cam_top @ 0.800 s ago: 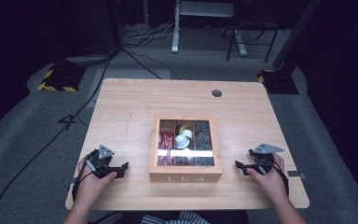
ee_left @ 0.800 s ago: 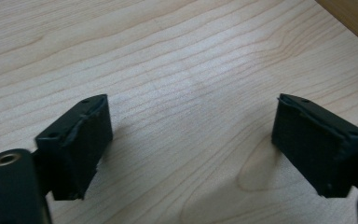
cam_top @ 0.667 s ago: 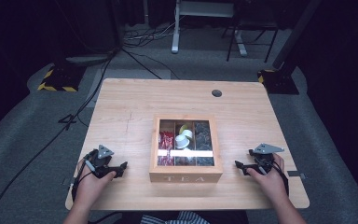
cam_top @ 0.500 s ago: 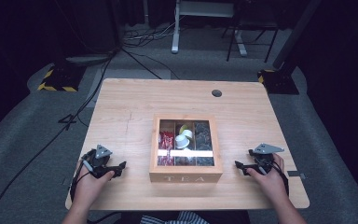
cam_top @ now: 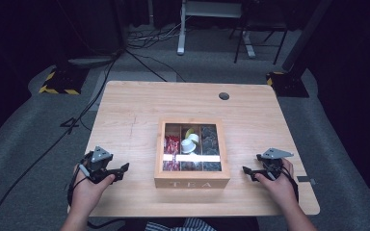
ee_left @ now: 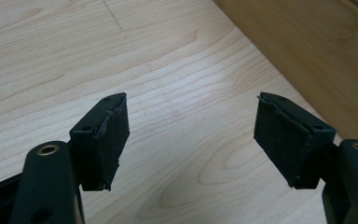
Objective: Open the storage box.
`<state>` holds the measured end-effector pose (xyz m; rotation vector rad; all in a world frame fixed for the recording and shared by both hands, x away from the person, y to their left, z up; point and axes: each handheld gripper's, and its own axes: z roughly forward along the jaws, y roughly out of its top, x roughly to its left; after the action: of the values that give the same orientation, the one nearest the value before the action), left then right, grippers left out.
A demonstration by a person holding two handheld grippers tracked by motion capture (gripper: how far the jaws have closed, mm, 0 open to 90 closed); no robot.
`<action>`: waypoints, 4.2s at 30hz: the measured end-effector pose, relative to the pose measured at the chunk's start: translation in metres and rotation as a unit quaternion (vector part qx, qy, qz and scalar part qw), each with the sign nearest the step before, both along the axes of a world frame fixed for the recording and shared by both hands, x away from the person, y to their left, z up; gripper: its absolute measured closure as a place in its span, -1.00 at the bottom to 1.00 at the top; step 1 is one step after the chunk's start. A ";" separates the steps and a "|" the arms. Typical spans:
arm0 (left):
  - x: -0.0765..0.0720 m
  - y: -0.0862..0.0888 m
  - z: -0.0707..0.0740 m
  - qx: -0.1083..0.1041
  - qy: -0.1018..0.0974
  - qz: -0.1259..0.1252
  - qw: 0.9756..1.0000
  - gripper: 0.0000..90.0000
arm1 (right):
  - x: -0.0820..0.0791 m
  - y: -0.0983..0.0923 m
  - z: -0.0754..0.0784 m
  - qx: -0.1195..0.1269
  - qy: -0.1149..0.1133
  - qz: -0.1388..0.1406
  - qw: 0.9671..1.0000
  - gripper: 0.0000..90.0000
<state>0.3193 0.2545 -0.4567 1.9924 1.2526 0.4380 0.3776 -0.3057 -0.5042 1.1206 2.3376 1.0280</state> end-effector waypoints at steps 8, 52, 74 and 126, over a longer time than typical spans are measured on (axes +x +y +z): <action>-0.011 -0.011 0.018 -0.003 -0.022 -0.022 1.000 -0.36 | 0.000 0.000 0.000 0.000 0.000 0.001 1.000 -0.63; -0.038 -0.086 0.013 -0.017 0.022 -0.144 0.989 0.45 | 0.000 0.000 0.000 0.002 0.000 0.002 1.000 -0.63; -0.038 -0.085 0.019 -0.015 0.012 -0.160 0.987 0.78 | -0.027 0.013 0.033 0.041 -0.026 0.080 0.996 -0.18; -0.020 -0.091 0.039 -0.051 -0.095 -0.135 0.985 0.28 | -0.062 0.091 0.093 0.007 -0.209 0.162 0.964 -0.20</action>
<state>0.2993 0.1636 -0.4175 1.9461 0.8564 0.4101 0.3158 -0.2150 -0.4110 0.4649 2.1994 1.2521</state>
